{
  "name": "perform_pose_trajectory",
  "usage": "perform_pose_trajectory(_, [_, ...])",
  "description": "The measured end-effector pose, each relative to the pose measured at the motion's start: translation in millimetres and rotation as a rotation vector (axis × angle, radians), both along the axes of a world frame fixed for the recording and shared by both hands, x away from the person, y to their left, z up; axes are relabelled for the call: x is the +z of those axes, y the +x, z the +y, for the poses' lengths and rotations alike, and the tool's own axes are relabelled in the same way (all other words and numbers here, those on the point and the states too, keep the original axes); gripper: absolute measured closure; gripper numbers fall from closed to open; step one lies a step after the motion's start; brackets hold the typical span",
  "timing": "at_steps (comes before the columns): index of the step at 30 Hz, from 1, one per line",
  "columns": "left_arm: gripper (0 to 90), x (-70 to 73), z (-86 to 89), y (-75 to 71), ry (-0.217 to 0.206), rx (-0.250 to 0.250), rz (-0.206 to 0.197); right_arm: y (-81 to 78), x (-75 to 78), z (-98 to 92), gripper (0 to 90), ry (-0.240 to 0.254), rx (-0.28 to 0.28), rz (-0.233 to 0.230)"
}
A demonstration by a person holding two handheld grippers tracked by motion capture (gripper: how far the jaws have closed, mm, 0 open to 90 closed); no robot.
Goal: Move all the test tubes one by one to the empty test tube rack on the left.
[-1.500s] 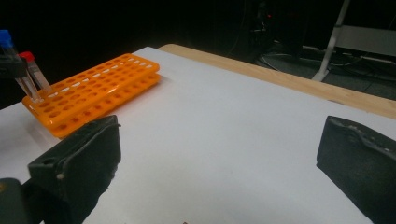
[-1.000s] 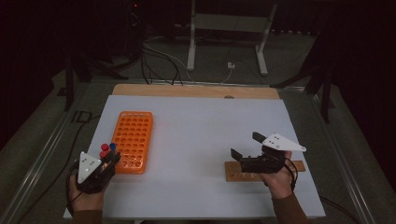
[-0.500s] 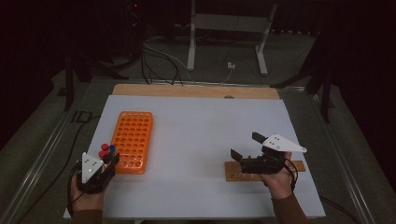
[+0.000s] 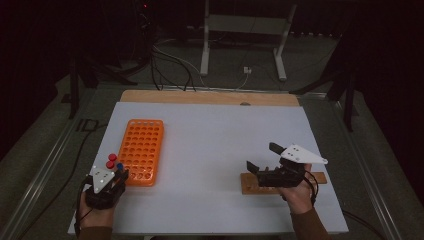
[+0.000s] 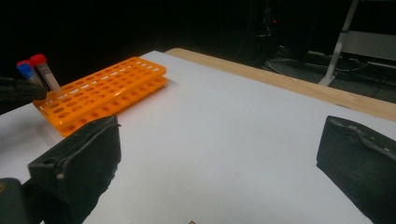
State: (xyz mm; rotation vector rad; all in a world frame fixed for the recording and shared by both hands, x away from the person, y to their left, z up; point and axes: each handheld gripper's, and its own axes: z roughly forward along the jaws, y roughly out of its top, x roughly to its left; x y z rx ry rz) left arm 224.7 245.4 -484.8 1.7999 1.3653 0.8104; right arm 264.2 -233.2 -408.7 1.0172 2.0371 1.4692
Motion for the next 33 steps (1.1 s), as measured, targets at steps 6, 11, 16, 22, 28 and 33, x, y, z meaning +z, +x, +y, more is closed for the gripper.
perform_pose_trajectory(6, [77.6,-4.4,-1.4,2.3,0.01,0.015,0.04,-0.3,-1.0,1.3,0.3,0.0,0.005,0.004])
perform_pose_trajectory(11, [77.3,-4.4,-1.1,2.7,0.0,0.018,0.049,-0.2,-0.7,1.4,0.3,-0.001,0.008,0.003])
perform_pose_trajectory(16, [64.9,0.2,-4.0,-1.4,-0.006,0.007,0.022,-0.1,0.0,-1.0,0.3,-0.004,0.006,-0.001])
perform_pose_trajectory(22, [56.0,10.8,-8.7,-7.1,-0.012,0.011,-0.033,0.6,-0.2,-3.0,0.3,-0.004,0.001,0.0])
perform_pose_trajectory(28, [51.9,25.3,-13.1,-13.7,0.019,0.013,-0.099,1.4,-0.3,-9.4,0.3,-0.015,-0.008,0.005])
perform_pose_trajectory(33, [49.6,36.7,-16.1,-14.5,-0.006,-0.009,-0.14,2.2,-1.2,-20.3,0.4,-0.018,-0.028,0.024])
